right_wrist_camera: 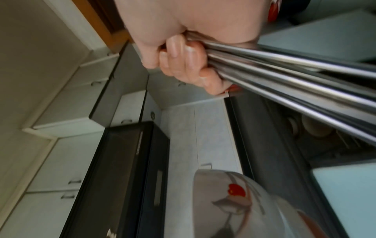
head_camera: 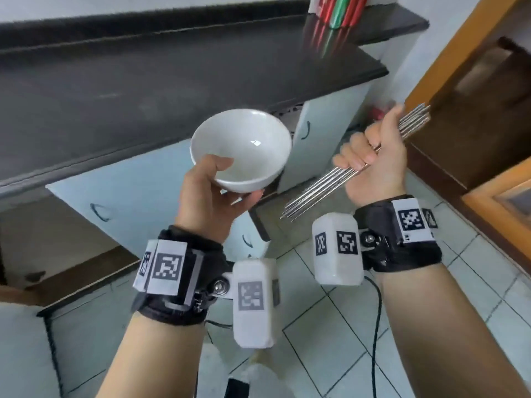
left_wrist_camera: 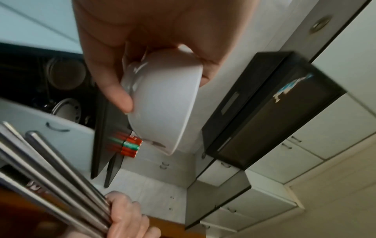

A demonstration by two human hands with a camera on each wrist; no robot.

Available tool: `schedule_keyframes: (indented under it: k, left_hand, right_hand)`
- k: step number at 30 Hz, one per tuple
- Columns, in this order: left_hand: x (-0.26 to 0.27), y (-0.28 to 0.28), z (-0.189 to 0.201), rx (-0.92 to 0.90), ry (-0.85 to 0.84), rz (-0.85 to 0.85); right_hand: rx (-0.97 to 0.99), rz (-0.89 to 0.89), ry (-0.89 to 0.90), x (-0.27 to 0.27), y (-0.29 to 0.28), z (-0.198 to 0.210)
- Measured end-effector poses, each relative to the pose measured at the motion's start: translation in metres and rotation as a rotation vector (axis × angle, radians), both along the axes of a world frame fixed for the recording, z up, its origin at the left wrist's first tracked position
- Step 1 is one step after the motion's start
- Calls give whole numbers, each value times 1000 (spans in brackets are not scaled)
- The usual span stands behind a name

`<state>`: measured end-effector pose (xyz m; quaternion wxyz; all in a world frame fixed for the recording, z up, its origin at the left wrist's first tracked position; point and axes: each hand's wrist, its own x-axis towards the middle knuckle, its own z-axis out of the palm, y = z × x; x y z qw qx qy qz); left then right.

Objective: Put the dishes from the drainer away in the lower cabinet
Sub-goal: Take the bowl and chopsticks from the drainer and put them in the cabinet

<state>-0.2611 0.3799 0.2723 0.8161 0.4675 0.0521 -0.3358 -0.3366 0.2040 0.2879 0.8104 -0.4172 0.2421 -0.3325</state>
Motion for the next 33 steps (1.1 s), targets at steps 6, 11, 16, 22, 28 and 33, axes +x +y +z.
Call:
schedule_keyframes:
  k: [6,11,16,22,28,33]
  left_hand:
    - [-23,-108,-12,9,58,-141]
    - [-3,-181,-42,27,123,-131]
    - [35,-262,-67,31,233,-46]
    - [63,-346,-68,48,289,60]
    - [86,-385,-73,65,261,136]
    - [99,-366,-102,150,356,253]
  right_hand:
    - [3,-112,43,-44,-92,-25]
    - [-1,-48,63,-18,-167,-39]
    - [-60,16,140,29,-256,-44]
    - [-18,10,90,50,-360,-41]
    - [30,198,5,108,-411,-65]
    - [28,411,54,180,-396,-93]
